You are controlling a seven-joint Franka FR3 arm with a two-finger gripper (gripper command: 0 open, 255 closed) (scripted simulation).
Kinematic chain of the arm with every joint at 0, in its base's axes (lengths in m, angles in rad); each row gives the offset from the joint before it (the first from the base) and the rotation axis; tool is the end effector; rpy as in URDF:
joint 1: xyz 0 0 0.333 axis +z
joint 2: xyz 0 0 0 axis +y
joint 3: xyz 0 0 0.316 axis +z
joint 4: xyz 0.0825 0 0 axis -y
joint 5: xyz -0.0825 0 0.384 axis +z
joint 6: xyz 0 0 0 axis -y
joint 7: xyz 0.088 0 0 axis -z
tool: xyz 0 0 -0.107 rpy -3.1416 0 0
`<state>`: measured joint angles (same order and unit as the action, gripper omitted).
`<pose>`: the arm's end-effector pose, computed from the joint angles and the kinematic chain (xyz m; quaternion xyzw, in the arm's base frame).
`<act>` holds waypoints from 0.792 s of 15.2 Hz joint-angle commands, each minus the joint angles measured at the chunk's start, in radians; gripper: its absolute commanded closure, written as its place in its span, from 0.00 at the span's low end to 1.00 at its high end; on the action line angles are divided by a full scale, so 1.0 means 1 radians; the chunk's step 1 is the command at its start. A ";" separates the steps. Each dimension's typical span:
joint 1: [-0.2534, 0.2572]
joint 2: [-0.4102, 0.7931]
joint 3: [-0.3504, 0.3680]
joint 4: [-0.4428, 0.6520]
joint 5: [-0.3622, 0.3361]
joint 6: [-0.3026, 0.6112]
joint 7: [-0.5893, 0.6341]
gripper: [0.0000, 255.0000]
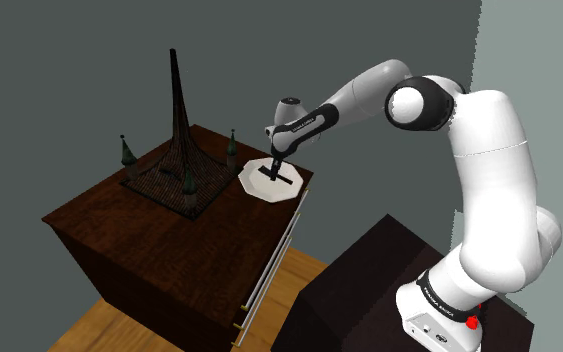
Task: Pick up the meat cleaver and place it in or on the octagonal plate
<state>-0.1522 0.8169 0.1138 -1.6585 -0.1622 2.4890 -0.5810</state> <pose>0.6785 -0.0331 0.1354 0.9501 0.3117 0.0077 0.0115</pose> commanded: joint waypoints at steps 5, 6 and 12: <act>-0.009 -0.103 0.013 -0.034 0.012 -0.068 -0.007 0.00; -0.009 -0.102 0.013 -0.034 0.012 -0.068 -0.007 0.00; -0.009 -0.102 0.013 -0.034 0.012 -0.068 -0.007 0.00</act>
